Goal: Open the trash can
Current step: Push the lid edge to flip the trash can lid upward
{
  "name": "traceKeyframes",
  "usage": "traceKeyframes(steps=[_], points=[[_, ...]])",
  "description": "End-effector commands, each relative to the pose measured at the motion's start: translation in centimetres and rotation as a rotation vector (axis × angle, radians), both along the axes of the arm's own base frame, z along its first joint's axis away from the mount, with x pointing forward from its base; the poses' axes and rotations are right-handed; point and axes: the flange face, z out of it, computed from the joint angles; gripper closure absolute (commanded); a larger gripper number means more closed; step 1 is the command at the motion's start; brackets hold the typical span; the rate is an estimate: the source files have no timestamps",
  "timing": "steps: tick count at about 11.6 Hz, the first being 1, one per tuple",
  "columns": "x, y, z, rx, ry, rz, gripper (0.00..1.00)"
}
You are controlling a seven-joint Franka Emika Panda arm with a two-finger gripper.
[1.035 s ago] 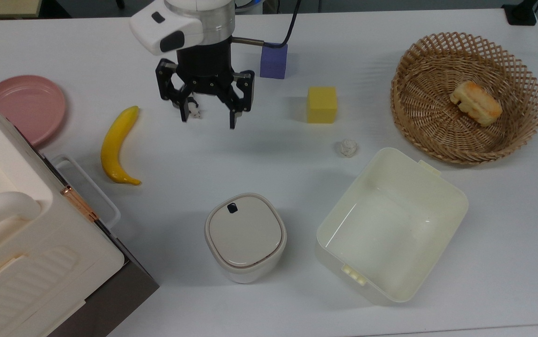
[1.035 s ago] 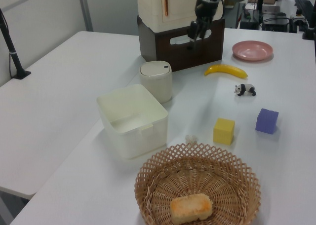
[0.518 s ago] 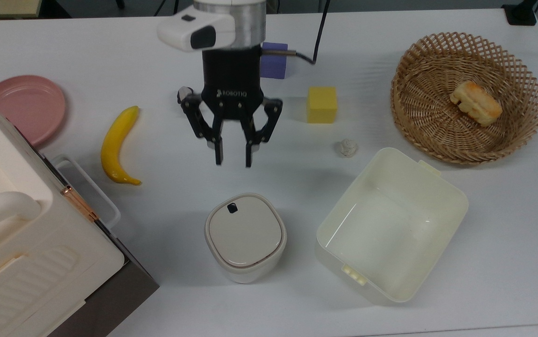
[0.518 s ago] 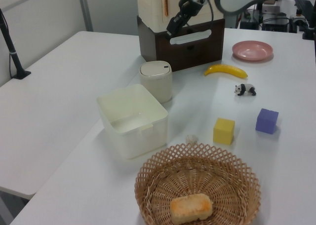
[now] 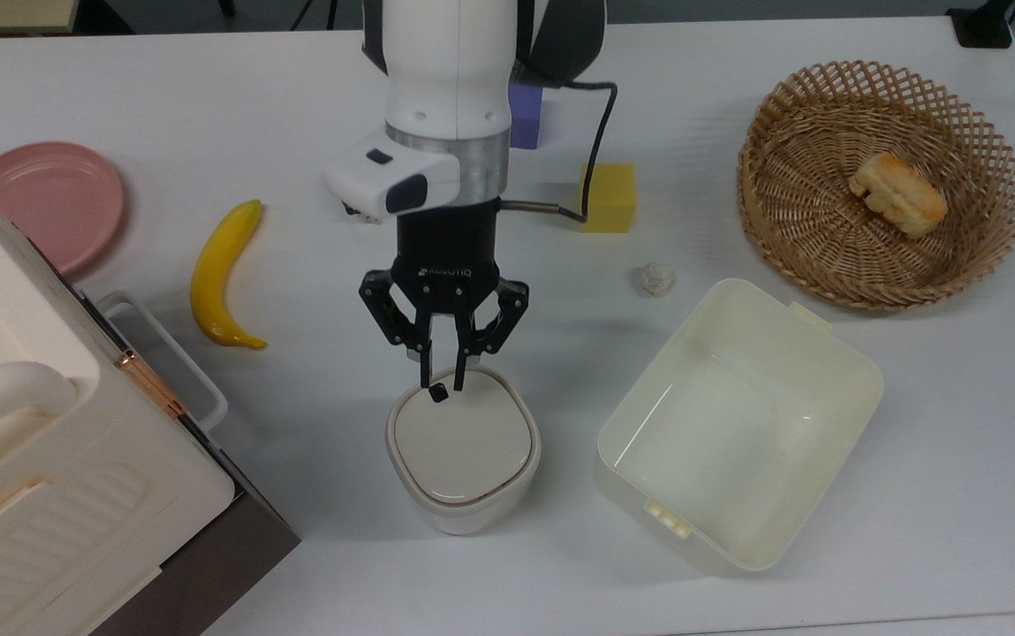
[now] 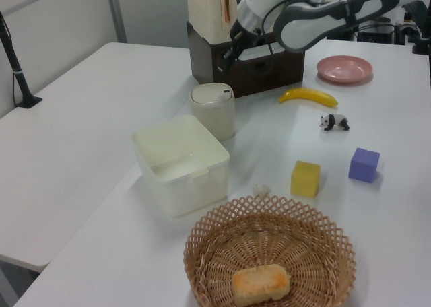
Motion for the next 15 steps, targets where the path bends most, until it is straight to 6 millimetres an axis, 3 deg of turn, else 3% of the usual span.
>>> traceKeyframes(steps=[1, 2, 5, 8, 10, 13, 15], points=[[0.8, 1.1, -3.3, -0.038, 0.018, 0.015, 0.78], [0.9, 2.6, -4.7, -0.042, 0.038, 0.036, 0.79], [1.0, 2.7, -7.3, -0.052, 0.076, 0.042, 0.79], [1.0, 2.0, -7.3, -0.050, 0.076, 0.032, 0.80], [1.1, 0.6, -5.1, -0.041, 0.046, 0.008, 0.80], [-0.5, -3.1, 1.9, -0.023, 0.010, -0.055, 0.78], [-2.5, -5.2, 4.6, -0.052, 0.115, -0.063, 0.69]])
